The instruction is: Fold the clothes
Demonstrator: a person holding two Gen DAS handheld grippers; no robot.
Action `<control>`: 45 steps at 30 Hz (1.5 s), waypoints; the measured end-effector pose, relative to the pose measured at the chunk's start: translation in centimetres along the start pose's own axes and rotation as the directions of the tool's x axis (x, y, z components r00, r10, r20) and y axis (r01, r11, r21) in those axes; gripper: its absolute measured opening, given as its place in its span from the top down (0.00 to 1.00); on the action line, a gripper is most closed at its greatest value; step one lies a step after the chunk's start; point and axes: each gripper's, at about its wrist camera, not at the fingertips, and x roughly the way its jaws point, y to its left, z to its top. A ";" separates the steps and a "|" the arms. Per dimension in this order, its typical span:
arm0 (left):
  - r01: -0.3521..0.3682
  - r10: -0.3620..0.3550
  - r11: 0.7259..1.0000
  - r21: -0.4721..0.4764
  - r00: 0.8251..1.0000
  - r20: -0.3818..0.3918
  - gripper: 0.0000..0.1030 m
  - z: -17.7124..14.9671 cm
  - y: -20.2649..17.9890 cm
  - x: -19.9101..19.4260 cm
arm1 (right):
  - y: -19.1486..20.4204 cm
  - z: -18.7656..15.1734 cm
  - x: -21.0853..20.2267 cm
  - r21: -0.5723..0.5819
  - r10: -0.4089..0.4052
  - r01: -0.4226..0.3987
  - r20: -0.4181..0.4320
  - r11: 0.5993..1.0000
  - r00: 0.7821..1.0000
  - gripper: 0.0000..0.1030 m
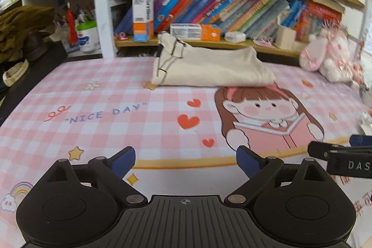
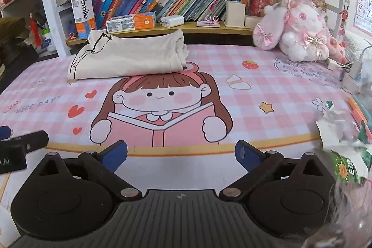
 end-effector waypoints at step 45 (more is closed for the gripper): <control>0.011 -0.012 1.000 -0.029 1.000 -0.028 0.07 0.0 0.7 0.8 | 1.7 -0.6 0.3 -0.038 0.009 -0.010 -0.028 0.999 1.000 0.02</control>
